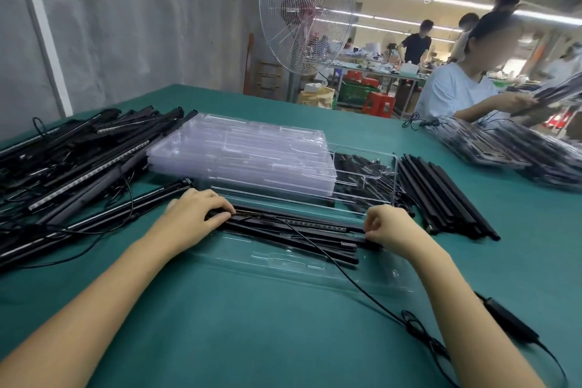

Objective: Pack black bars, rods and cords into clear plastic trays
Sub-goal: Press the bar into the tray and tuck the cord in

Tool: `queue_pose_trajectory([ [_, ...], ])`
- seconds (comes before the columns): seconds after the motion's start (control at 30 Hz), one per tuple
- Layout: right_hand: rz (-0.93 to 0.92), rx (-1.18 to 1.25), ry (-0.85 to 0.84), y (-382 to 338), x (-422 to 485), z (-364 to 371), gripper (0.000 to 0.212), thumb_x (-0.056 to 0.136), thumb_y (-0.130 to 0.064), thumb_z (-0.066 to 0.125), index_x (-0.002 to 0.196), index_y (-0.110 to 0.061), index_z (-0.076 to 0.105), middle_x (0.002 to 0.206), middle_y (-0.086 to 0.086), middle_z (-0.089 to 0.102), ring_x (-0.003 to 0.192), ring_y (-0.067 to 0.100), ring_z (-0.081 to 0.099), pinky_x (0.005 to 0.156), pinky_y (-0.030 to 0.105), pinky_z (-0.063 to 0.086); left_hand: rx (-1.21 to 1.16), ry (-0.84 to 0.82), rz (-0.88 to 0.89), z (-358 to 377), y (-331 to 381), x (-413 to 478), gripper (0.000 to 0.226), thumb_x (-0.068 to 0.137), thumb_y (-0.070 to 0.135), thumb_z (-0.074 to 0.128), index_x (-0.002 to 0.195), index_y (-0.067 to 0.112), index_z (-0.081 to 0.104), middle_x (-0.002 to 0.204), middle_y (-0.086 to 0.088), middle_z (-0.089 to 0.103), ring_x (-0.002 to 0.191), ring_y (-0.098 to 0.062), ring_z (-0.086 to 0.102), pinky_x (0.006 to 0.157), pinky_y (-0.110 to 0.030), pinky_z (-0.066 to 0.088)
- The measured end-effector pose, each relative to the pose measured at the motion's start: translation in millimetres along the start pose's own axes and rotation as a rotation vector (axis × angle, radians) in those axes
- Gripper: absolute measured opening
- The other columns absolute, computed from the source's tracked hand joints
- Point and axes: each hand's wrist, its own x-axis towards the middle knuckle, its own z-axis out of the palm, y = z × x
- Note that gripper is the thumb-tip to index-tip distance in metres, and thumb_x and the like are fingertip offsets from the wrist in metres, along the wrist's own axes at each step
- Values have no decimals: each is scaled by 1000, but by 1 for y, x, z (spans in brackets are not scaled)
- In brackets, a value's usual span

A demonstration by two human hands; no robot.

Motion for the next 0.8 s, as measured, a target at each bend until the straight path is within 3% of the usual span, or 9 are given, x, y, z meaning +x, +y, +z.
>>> queue_pose_trajectory([
  [0.1, -53, 188, 34, -8, 0, 7, 9, 87, -21, 64, 79, -24, 61, 72, -7, 57, 64, 4, 52, 52, 15, 37, -6, 0, -8, 1, 0, -1, 12, 93, 42, 51, 98, 49, 59, 104, 27, 54, 99, -7, 38, 91, -37, 36],
  [0.23, -75, 177, 68, -12, -1, 19, 8, 86, -21, 65, 79, -25, 64, 65, -7, 55, 57, 6, 49, 52, 15, 40, -26, 6, -6, 1, 2, -3, 13, 93, 38, 52, 104, 44, 57, 104, 26, 53, 100, -8, 39, 94, -41, 38],
  [0.33, -20, 166, 138, -13, -1, 23, 15, 84, -24, 68, 71, -29, 62, 68, -8, 57, 64, 12, 55, 64, 26, 48, -23, 9, -4, 1, 1, -3, 16, 93, 37, 53, 108, 41, 57, 103, 26, 53, 100, -7, 41, 95, -40, 39],
  [0.43, 28, 145, 141, -15, -1, 25, 17, 83, -25, 68, 69, -31, 61, 75, -9, 60, 74, 14, 59, 69, 28, 50, -67, 5, -10, 0, -1, -3, 13, 91, 38, 56, 103, 42, 58, 97, 29, 51, 101, -8, 42, 94, -36, 40],
  [0.63, -5, 208, 6, -13, -2, 13, 8, 82, -28, 70, 74, -24, 68, 68, -7, 62, 63, 4, 55, 55, 15, 41, -58, -59, -76, -1, 3, -2, 15, 86, 48, 57, 98, 49, 48, 96, 27, 46, 106, -10, 40, 95, -41, 40],
  [0.8, 15, 215, 86, -16, -2, 19, 12, 84, -17, 67, 74, -23, 68, 72, -4, 63, 68, 9, 58, 56, 19, 42, -43, -108, -125, -3, 8, -1, 16, 88, 47, 56, 101, 46, 46, 102, 21, 47, 111, -11, 39, 99, -44, 38],
])
